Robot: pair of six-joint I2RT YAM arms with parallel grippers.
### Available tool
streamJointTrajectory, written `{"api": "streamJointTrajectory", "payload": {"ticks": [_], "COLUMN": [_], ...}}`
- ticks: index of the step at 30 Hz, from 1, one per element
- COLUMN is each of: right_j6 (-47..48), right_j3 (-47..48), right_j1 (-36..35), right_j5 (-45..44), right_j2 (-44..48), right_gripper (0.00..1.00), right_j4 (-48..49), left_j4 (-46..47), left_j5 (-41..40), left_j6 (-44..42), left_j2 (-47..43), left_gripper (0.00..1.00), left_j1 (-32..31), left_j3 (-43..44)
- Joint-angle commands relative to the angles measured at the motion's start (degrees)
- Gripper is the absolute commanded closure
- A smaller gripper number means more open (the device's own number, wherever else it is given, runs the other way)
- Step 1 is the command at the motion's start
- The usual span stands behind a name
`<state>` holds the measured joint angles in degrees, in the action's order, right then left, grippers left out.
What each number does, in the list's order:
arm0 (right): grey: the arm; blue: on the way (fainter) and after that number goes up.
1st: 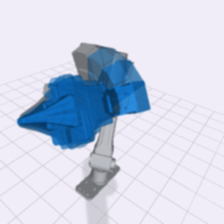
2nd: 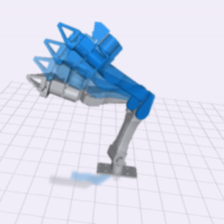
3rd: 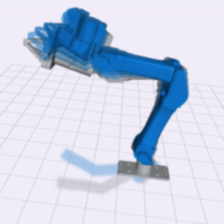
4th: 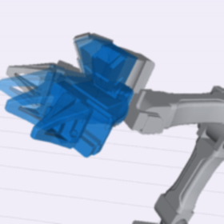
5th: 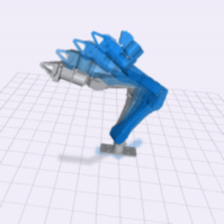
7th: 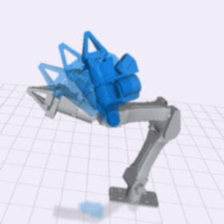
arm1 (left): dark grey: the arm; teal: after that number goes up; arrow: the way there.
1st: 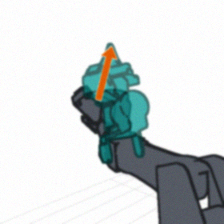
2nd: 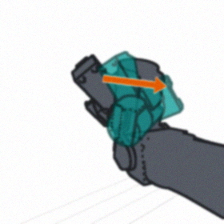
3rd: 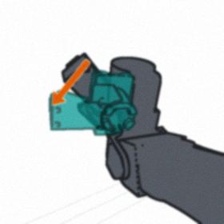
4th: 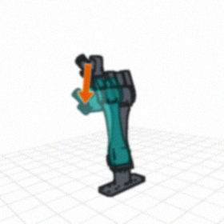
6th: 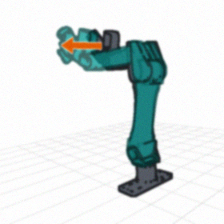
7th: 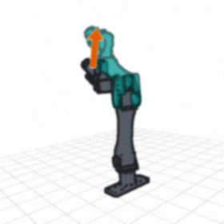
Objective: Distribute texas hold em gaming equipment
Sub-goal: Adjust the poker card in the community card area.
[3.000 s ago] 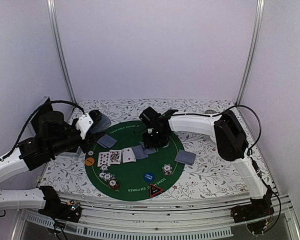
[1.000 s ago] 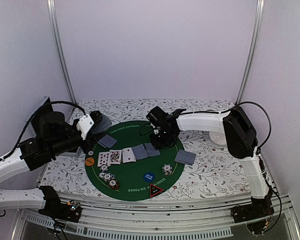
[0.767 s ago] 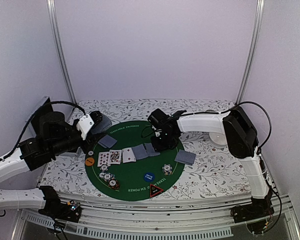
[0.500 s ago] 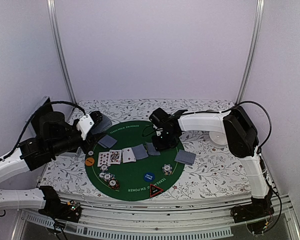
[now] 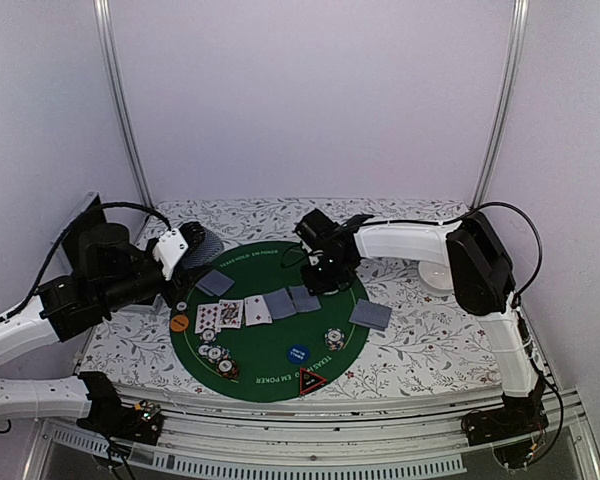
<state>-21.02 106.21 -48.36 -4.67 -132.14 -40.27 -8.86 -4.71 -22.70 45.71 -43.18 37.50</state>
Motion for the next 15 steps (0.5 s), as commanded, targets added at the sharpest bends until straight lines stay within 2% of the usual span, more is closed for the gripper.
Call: {"api": "streamJointTrajectory", "payload": {"ticks": [1,9,12,15], "right_j6": [3.54,4.17,3.87,4.18], "right_j3": [3.13,4.08,2.77,-0.15], "right_j1": [0.21,0.24,0.34,0.58], "right_j5": [-2.25,-3.06,-4.86,-6.87], "right_j2": [-1.88,0.78,5.42,11.49], "right_gripper": [0.98,0.97,0.85,0.64], "right_j4": [-0.54,-1.71,-1.06,0.56], "left_j4": [1.46,1.72,1.35,0.31], "left_j5": [0.55,2.32,5.90,12.51], "left_j6": [-0.53,-0.74,-1.05,-2.16], "left_j2": [-0.92,-0.83,-0.40,0.54], "left_gripper": [0.61,0.61,0.61,0.61], "left_j1": [0.16,0.11,0.03,-0.63], "left_j3": [-0.92,-1.43,-1.46,-1.62]}}
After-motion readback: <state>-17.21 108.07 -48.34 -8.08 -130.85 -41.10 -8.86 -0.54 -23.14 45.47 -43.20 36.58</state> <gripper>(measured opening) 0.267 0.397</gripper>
